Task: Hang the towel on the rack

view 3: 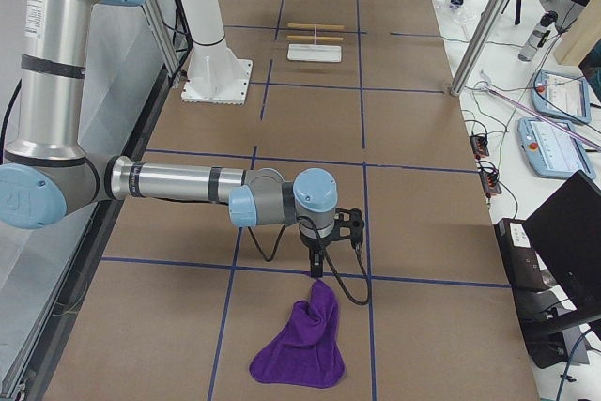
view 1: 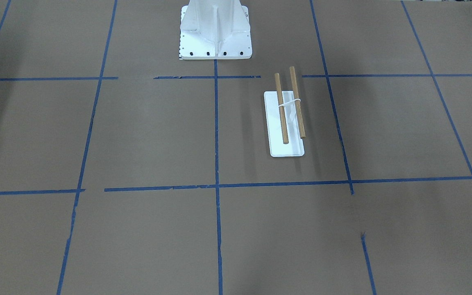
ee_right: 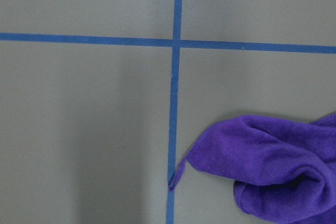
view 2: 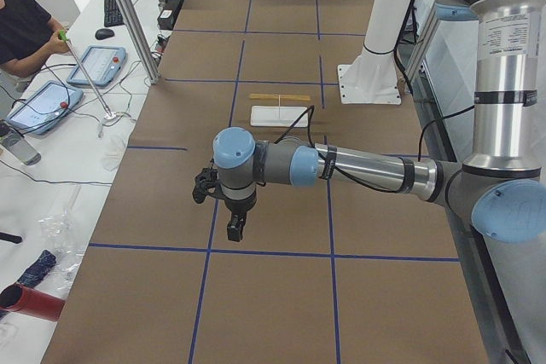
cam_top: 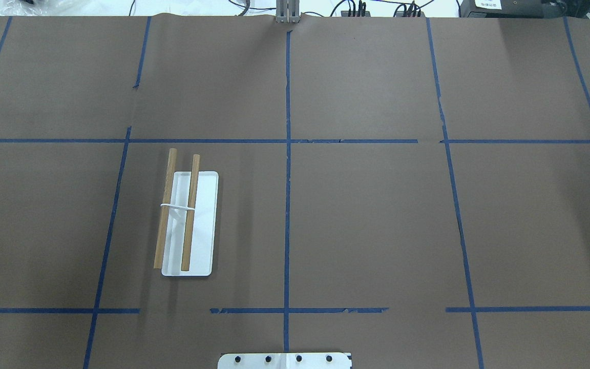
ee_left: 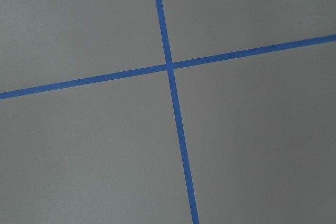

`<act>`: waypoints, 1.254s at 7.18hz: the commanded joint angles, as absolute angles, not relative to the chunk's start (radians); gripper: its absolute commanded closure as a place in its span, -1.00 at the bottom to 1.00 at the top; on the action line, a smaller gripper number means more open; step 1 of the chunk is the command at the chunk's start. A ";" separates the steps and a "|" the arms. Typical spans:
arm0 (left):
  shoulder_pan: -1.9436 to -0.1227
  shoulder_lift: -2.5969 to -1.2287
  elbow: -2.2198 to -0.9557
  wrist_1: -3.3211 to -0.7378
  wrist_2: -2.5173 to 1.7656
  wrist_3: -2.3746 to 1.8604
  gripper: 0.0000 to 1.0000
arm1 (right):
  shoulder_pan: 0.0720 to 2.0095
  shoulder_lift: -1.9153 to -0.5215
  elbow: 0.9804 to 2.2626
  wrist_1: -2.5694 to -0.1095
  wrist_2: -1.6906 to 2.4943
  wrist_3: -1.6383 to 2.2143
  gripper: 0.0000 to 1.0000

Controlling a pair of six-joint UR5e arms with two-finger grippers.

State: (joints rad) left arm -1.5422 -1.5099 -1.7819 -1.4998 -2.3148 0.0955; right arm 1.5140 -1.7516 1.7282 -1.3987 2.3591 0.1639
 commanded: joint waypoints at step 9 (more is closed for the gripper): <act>-1.536 -1.531 -1.832 -1.538 -2.399 0.089 -1.00 | 1.467 -1.822 1.760 -1.312 2.408 0.216 -1.00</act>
State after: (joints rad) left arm -1.5358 -1.5308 -1.8458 -1.4953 -2.3900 0.0900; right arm 1.4757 -1.8138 1.7730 -1.3248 2.4142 0.2176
